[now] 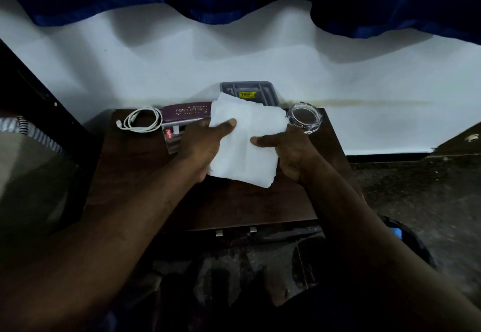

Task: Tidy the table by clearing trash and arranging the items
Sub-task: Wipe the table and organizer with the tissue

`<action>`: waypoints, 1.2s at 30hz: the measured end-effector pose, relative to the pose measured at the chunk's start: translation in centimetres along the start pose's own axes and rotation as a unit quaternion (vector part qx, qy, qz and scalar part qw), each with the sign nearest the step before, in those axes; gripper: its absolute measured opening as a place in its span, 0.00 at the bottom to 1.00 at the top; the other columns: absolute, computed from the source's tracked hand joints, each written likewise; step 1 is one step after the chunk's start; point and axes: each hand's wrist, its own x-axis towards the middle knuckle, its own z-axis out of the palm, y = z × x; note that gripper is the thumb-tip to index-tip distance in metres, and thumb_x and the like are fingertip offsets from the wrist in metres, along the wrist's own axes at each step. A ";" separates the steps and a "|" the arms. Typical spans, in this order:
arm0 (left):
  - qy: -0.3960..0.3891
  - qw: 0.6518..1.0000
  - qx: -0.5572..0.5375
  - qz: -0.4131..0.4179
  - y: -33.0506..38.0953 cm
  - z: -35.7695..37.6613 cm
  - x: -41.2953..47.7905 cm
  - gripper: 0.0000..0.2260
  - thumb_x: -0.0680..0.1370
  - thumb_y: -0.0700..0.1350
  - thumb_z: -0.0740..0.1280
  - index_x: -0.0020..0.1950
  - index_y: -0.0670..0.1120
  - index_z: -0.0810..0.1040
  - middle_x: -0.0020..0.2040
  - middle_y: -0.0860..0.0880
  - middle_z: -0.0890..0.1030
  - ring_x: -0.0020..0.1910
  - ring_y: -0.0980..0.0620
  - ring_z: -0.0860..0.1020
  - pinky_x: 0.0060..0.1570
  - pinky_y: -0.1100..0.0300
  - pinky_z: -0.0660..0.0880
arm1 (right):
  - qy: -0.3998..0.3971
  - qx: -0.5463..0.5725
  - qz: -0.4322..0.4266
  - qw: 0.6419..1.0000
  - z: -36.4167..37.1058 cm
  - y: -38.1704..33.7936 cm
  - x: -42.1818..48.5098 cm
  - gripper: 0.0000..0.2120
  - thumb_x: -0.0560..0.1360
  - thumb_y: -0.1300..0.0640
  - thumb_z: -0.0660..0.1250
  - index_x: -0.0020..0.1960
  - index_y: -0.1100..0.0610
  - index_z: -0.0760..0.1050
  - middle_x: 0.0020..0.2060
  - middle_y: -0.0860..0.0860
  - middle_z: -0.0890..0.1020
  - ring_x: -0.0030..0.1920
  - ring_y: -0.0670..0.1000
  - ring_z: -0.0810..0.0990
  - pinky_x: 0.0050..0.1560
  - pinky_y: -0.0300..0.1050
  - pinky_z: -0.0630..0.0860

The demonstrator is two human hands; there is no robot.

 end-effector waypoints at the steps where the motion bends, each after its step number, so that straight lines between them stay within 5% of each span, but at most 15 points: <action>1: -0.001 1.000 0.000 -0.005 0.0 0.0 0.1 0.09 0.74 0.47 0.78 0.52 0.47 0.85 0.47 0.50 0.88 0.46 0.48 0.87 0.44 0.48 0.84 | 0.015 -0.008 0.006 1.000 0.0 0.1 0.1 0.24 0.69 0.76 0.73 0.63 0.65 0.79 0.57 0.61 0.85 0.58 0.64 0.84 0.62 0.66 0.79; 5: -0.001 1.000 0.019 -0.002 -0.3 0.3 0.2 0.09 0.75 0.41 0.76 0.55 0.48 0.84 0.49 0.50 0.88 0.49 0.47 0.86 0.50 0.45 0.84 | 0.046 -0.040 -0.007 0.998 0.3 0.3 0.6 0.23 0.68 0.74 0.74 0.62 0.64 0.80 0.55 0.60 0.86 0.56 0.63 0.85 0.59 0.66 0.81; 9: 0.024 0.996 0.080 0.037 -0.2 1.3 0.1 0.08 0.78 0.41 0.70 0.55 0.53 0.81 0.53 0.52 0.86 0.51 0.51 0.84 0.50 0.54 0.81 | 0.141 -0.175 -0.064 0.972 1.2 0.1 0.5 0.20 0.67 0.64 0.80 0.58 0.58 0.82 0.52 0.54 0.87 0.53 0.56 0.86 0.58 0.57 0.83; 11: 0.024 0.992 0.110 0.055 -0.2 2.0 -0.2 0.08 0.80 0.42 0.67 0.54 0.55 0.80 0.49 0.56 0.84 0.49 0.56 0.82 0.44 0.62 0.79 | 0.171 -0.248 -0.111 0.947 1.8 0.0 0.5 0.18 0.68 0.59 0.80 0.56 0.57 0.82 0.49 0.50 0.87 0.50 0.52 0.86 0.54 0.47 0.83; 13: 0.026 0.992 0.108 0.064 -0.1 2.5 -0.6 0.08 0.82 0.42 0.65 0.50 0.55 0.81 0.44 0.59 0.82 0.44 0.60 0.81 0.35 0.68 0.76 | 0.180 -0.298 -0.162 0.924 2.7 0.0 0.3 0.14 0.69 0.57 0.79 0.53 0.56 0.81 0.42 0.44 0.84 0.43 0.42 0.83 0.43 0.26 0.75; 15: 0.023 0.996 0.059 0.062 0.0 3.2 -1.0 0.09 0.84 0.44 0.64 0.46 0.53 0.81 0.43 0.56 0.85 0.44 0.57 0.83 0.41 0.66 0.78 | 0.187 -0.310 -0.203 0.910 3.5 -0.1 0.0 0.11 0.71 0.56 0.77 0.49 0.50 0.79 0.37 0.39 0.80 0.37 0.33 0.77 0.37 0.22 0.69; 19: -0.010 0.994 -0.111 -0.012 0.7 3.7 -1.7 0.16 0.84 0.55 0.63 0.52 0.46 0.84 0.50 0.46 0.87 0.52 0.47 0.85 0.54 0.52 0.81 | 0.156 -0.263 -0.195 0.932 5.0 -0.3 -0.7 0.13 0.73 0.55 0.75 0.57 0.54 0.80 0.49 0.43 0.86 0.50 0.39 0.83 0.57 0.38 0.79; 21: -0.047 0.985 -0.161 -0.041 1.0 3.5 -1.7 0.19 0.82 0.59 0.63 0.55 0.46 0.84 0.50 0.44 0.87 0.50 0.46 0.85 0.51 0.53 0.81 | 0.127 -0.211 -0.171 0.954 5.6 -0.4 -1.0 0.15 0.73 0.56 0.74 0.59 0.53 0.81 0.52 0.45 0.86 0.55 0.43 0.84 0.63 0.49 0.80; 25: -0.065 0.978 -0.189 -0.062 1.4 3.2 -1.2 0.19 0.83 0.55 0.64 0.61 0.40 0.80 0.53 0.41 0.84 0.50 0.44 0.83 0.50 0.53 0.78 | 0.110 -0.156 -0.165 0.968 6.0 -0.6 -1.1 0.14 0.74 0.61 0.70 0.59 0.55 0.81 0.54 0.49 0.86 0.57 0.49 0.84 0.64 0.57 0.79; 28: 0.016 0.992 -0.123 -0.016 1.3 3.1 -0.4 0.14 0.82 0.49 0.67 0.59 0.40 0.83 0.53 0.44 0.87 0.54 0.43 0.84 0.53 0.51 0.79 | 0.134 -0.114 -0.186 0.967 5.6 -1.1 -0.9 0.11 0.76 0.64 0.68 0.56 0.57 0.82 0.52 0.51 0.86 0.55 0.53 0.85 0.61 0.60 0.81; 32: 0.043 0.995 -0.085 -0.023 1.5 2.5 0.3 0.11 0.79 0.53 0.71 0.52 0.46 0.85 0.44 0.52 0.88 0.44 0.52 0.86 0.41 0.59 0.81 | 0.211 -0.178 -0.188 0.943 4.0 -1.7 0.0 0.11 0.74 0.57 0.73 0.56 0.54 0.81 0.49 0.46 0.86 0.51 0.43 0.84 0.61 0.53 0.80; 36: -0.036 0.988 -0.135 -0.067 2.3 2.3 0.2 0.14 0.79 0.52 0.72 0.57 0.44 0.85 0.50 0.44 0.88 0.48 0.43 0.87 0.48 0.44 0.83 | 0.084 -0.130 -0.083 0.984 3.0 -1.9 0.5 0.09 0.75 0.60 0.74 0.54 0.60 0.83 0.50 0.58 0.88 0.53 0.61 0.86 0.60 0.66 0.80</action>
